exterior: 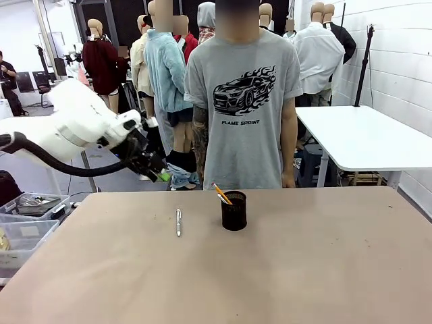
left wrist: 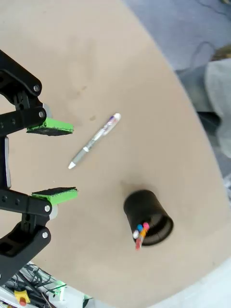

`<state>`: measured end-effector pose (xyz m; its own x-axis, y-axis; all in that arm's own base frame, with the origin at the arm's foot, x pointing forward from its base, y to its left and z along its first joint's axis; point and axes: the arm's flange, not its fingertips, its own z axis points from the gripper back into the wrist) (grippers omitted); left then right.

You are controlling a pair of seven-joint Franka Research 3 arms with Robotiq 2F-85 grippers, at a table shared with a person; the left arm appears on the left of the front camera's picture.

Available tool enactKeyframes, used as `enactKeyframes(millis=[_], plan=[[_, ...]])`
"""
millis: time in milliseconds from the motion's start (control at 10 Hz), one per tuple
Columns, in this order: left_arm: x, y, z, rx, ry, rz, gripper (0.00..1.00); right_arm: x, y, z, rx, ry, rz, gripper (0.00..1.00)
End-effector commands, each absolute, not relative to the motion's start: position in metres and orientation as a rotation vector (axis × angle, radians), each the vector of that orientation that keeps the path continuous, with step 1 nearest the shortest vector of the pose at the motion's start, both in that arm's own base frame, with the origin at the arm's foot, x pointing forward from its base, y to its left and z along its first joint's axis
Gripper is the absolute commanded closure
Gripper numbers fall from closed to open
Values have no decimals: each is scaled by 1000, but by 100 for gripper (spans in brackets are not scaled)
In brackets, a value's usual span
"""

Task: Place the pens into the pen holder.
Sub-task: Pick up a writing instrument from the table and place it into the Pen holder.

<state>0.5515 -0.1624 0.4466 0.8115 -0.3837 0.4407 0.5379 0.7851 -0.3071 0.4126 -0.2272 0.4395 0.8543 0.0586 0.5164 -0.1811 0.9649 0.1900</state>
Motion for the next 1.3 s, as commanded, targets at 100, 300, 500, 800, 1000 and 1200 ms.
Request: enactKeyframes(millis=[100,300,500,800,1000,1200], plan=[[580,-209,416,-272,-197,-467,42,412,-227,437,230,-532,142,22],[583,-230,394,-185,-140,-472,42,412,-227,437,230,-532,142,22],[588,-238,369,-106,-125,-427,42,412,-227,437,230,-532,142,22],[578,-232,367,-138,-143,-452,42,412,-227,437,230,-532,142,22],[575,-238,350,-91,-99,-420,42,412,-227,437,230,-532,142,22],[585,-242,339,-39,-93,-326,42,412,-227,437,230,-532,142,22]])
